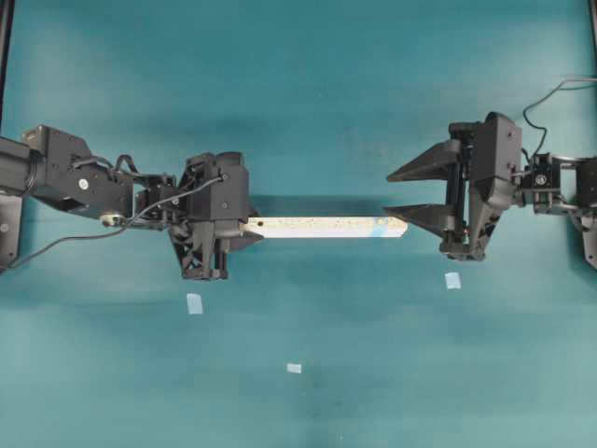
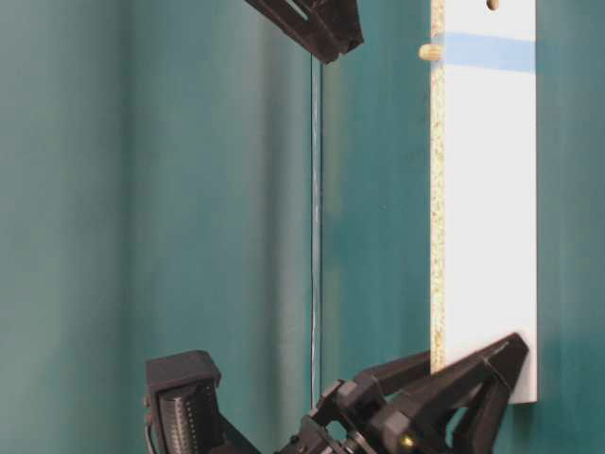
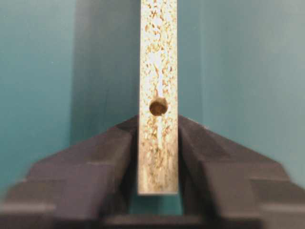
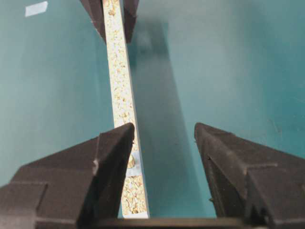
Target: Insert the rod into the hole on the wooden board.
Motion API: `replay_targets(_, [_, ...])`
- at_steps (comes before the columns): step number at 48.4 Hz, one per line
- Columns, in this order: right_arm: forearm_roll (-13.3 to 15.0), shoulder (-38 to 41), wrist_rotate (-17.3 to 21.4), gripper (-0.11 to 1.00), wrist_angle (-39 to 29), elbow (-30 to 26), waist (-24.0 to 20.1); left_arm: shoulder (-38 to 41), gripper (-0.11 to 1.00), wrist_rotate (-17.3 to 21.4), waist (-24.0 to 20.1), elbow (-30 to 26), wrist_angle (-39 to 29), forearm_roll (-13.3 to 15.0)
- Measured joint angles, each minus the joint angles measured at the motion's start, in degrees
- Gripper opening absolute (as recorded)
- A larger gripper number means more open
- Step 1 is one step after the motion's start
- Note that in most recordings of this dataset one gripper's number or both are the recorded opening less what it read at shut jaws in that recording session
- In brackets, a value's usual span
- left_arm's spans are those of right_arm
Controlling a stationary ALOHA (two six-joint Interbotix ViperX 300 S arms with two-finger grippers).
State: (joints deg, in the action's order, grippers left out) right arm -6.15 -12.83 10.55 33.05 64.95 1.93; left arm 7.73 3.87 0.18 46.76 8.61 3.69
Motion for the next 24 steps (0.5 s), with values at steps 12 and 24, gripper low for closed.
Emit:
replay_targets(12, [0.0, 0.0, 0.0, 0.65, -0.1, -0.1, 0.0, 0.0, 0.89, -0.1, 0.0, 0.0, -1.4, 0.0])
replay_targets(24, [0.0, -0.4, 0.0, 0.65, -0.1, -0.2, 0.0, -0.1, 0.90, 0.0, 0.0, -0.4, -1.7, 0.0])
